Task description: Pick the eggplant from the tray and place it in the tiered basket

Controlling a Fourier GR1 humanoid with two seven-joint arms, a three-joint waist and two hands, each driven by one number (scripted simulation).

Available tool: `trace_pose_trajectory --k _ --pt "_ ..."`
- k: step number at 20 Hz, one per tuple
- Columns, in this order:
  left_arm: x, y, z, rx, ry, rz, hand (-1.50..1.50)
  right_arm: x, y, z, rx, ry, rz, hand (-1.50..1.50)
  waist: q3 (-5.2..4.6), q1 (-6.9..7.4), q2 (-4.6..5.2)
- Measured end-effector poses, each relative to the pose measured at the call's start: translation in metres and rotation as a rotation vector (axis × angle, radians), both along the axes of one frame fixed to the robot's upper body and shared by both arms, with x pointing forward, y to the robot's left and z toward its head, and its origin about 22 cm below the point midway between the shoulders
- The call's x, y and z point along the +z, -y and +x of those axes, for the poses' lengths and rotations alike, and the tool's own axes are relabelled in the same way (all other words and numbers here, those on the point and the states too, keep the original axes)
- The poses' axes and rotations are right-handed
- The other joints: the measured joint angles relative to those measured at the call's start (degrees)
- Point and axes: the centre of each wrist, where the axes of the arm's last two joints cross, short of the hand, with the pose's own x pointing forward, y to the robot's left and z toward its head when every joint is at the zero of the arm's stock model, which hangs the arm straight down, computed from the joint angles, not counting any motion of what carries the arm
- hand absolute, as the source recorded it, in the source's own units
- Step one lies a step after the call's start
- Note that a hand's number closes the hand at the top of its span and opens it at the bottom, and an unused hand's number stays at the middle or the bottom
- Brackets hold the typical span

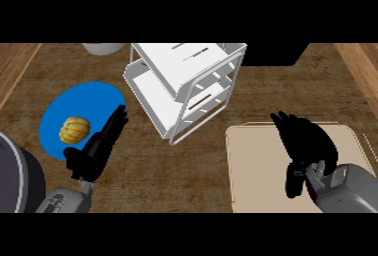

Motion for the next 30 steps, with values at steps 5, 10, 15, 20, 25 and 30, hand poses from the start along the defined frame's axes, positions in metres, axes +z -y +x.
trace_pose_trajectory --k 5,10,15,20,25,30 --pt "0.001 -0.005 0.001 -0.003 0.007 -0.002 0.0 0.009 -0.013 -0.015 0.002 0.005 0.014 -1.5 0.13 -0.05 0.16" --pt "0.004 0.001 0.003 -0.007 0.011 0.002 0.0 0.004 -0.007 -0.012 -0.032 0.044 -0.08 -1.5 0.18 0.2 0.32" --pt "0.005 0.001 0.003 -0.007 0.01 0.004 0.0 -0.018 0.004 -0.014 -0.092 0.0 -0.148 -1.5 0.21 0.08 0.38" --pt "0.005 0.002 0.003 -0.001 0.012 0.001 0.0 -0.036 0.008 -0.023 -0.125 -0.032 -0.146 -1.5 0.26 0.12 0.43" --pt "0.003 0.004 0.001 -0.003 0.007 -0.004 0.0 -0.052 0.021 -0.024 -0.161 -0.038 -0.177 -1.5 0.28 0.21 0.47" --pt "0.003 0.003 0.003 -0.003 0.016 0.001 0.0 -0.062 0.035 -0.021 -0.218 -0.043 -0.193 -1.5 0.28 0.25 0.5"
